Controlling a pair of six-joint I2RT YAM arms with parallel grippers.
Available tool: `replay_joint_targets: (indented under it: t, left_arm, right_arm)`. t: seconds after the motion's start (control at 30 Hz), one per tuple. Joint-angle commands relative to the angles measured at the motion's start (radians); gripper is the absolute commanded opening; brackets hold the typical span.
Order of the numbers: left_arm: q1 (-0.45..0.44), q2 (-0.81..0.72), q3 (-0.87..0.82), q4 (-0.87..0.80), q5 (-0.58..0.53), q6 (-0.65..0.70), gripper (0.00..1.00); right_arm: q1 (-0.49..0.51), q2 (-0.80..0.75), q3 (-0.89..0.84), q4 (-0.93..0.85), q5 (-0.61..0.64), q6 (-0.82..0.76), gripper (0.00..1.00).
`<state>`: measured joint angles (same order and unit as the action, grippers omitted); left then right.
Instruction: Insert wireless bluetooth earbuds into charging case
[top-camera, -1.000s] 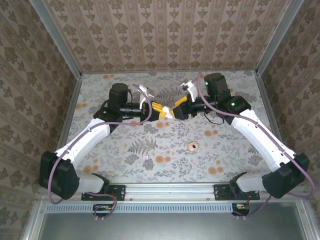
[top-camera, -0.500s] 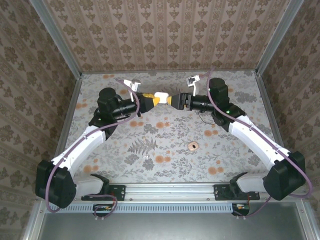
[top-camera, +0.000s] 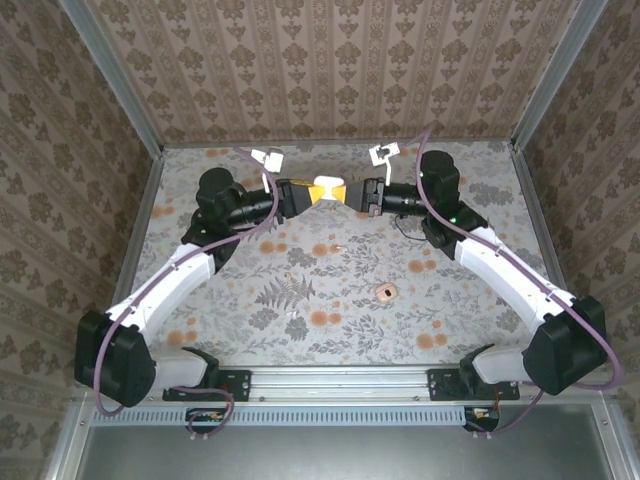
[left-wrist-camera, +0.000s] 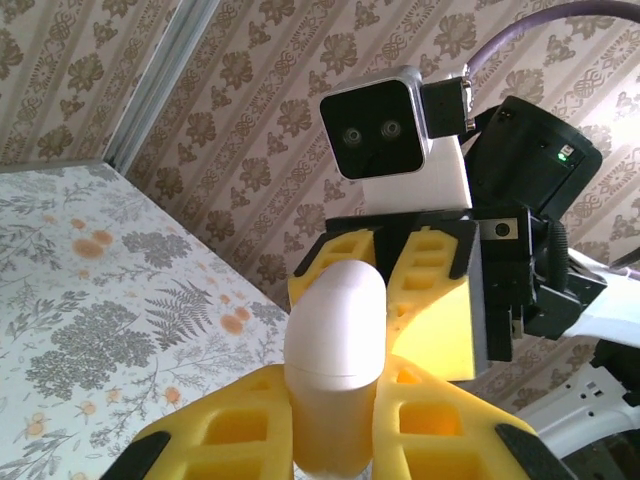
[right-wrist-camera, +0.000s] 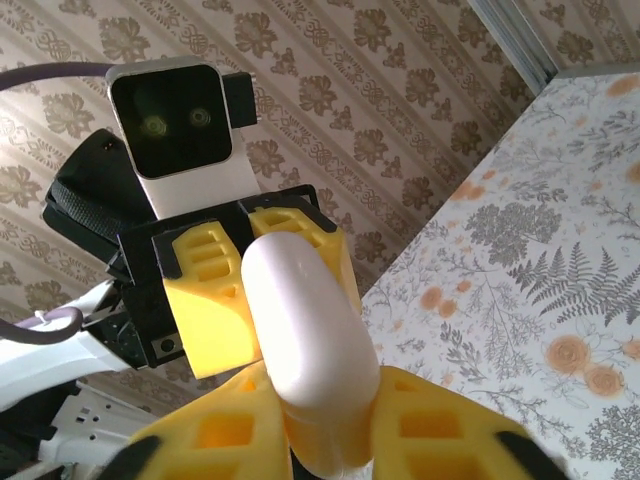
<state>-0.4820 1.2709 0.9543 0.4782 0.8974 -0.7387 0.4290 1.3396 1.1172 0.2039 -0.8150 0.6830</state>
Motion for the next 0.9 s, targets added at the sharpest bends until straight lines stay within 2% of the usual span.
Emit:
replay_joint_targets:
  t: [0.0, 0.13, 0.2, 0.3, 0.37, 0.53, 0.6, 0.73, 0.87]
  left_arm:
    - [-0.015, 0.017, 0.033, 0.040, 0.066, -0.021, 0.09]
    - [-0.015, 0.016, 0.029, 0.036, 0.079, 0.009, 0.27]
    - [-0.015, 0.018, 0.028, 0.042, 0.106, 0.022, 0.40]
    - [-0.014, 0.014, 0.022, 0.054, 0.124, 0.040, 0.52]
    - [-0.014, 0.011, 0.009, 0.089, 0.138, 0.042, 0.53]
    - [-0.009, 0.017, -0.007, 0.129, 0.166, 0.037, 0.47]
    - [-0.003, 0.014, -0.017, 0.128, 0.162, 0.041, 0.47]
    - [0.013, -0.002, -0.047, 0.132, 0.142, 0.045, 0.54]
    - [0.020, -0.010, -0.059, 0.130, 0.145, 0.056, 0.53]
  right_arm:
    - [0.011, 0.010, 0.035, 0.067, -0.081, 0.021, 0.08]
    - [0.011, 0.011, 0.033, 0.106, -0.122, 0.023, 0.00]
    - [0.010, 0.010, 0.034, 0.112, -0.139, 0.010, 0.00]
    - [0.008, 0.011, 0.040, 0.094, -0.156, -0.013, 0.00]
    - [0.007, 0.010, 0.043, 0.082, -0.166, -0.022, 0.00]
    - [0.006, 0.002, 0.053, 0.012, -0.167, -0.069, 0.00]
    - [0.002, -0.012, 0.049, -0.007, -0.156, -0.085, 0.00]
    - [-0.011, -0.040, 0.025, -0.011, -0.117, -0.098, 0.00]
    - [-0.016, -0.053, 0.014, -0.011, -0.104, -0.103, 0.00]
